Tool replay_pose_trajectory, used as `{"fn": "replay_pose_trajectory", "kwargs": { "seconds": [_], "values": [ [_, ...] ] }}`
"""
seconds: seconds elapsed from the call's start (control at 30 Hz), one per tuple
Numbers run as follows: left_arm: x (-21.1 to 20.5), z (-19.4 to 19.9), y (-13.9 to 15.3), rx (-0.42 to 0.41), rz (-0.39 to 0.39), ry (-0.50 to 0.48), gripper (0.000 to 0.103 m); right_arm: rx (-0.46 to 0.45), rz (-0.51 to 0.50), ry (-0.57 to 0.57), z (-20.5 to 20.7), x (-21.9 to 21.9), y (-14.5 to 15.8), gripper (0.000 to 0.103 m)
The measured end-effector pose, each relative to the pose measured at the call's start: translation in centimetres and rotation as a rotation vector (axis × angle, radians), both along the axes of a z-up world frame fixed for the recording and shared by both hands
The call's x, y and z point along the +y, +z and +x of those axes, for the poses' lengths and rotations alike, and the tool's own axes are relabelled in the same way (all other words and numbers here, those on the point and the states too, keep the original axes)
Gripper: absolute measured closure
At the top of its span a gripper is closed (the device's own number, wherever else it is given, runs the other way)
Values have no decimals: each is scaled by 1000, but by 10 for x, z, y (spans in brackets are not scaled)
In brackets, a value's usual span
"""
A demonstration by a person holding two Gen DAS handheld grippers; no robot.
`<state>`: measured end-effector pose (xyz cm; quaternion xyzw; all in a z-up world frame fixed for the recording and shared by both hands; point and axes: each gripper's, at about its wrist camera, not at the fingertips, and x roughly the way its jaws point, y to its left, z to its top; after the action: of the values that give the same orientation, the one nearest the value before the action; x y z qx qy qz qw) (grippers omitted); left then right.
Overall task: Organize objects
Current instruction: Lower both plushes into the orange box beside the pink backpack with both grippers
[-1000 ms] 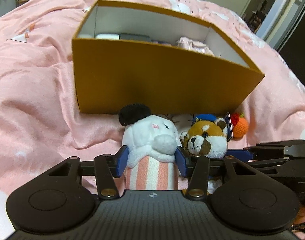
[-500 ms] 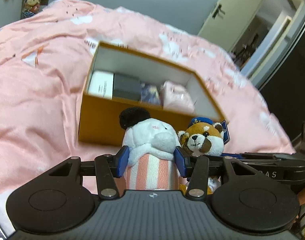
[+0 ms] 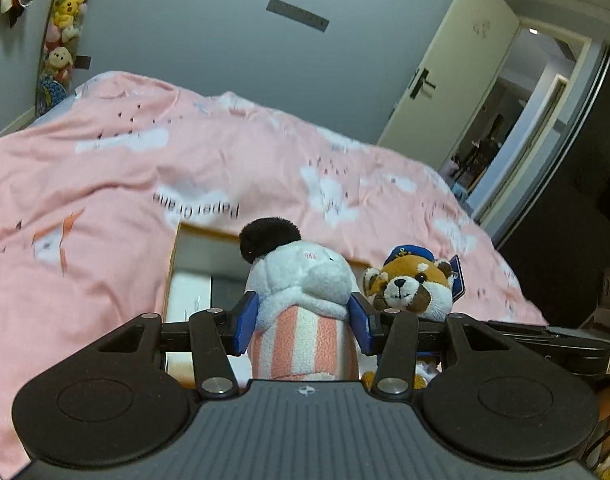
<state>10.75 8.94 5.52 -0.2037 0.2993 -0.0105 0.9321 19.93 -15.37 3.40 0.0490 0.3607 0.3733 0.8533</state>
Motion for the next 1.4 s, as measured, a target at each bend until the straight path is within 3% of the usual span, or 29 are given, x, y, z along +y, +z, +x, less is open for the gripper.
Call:
{"fn": "replay_pose_trajectory", "kwargs": {
  "seconds": [0.2,0.4,0.67,0.87,1.1,1.33,1.4],
  "values": [
    [8,42,-16,38,-19,9,48,24,0,-18,43,15,-5,67],
    [3,72,-68,162,29,4,48,105,-124,27,76,38,-54,67],
    [0,81,-108,245,49,19,49,232,-163,66,100,52,-103,70],
    [-10,86,-121,249,115,54,49,285,-176,43,112,58,-127,71],
    [-30,95,-134,303,214,44,47,423,-214,22,119,60,-152,72],
    [-6,96,-127,376,66,-7,44,440,-207,21,119,56,-156,70],
    [0,97,-121,406,57,-52,44,422,-217,30,118,57,-153,69]
  ]
}}
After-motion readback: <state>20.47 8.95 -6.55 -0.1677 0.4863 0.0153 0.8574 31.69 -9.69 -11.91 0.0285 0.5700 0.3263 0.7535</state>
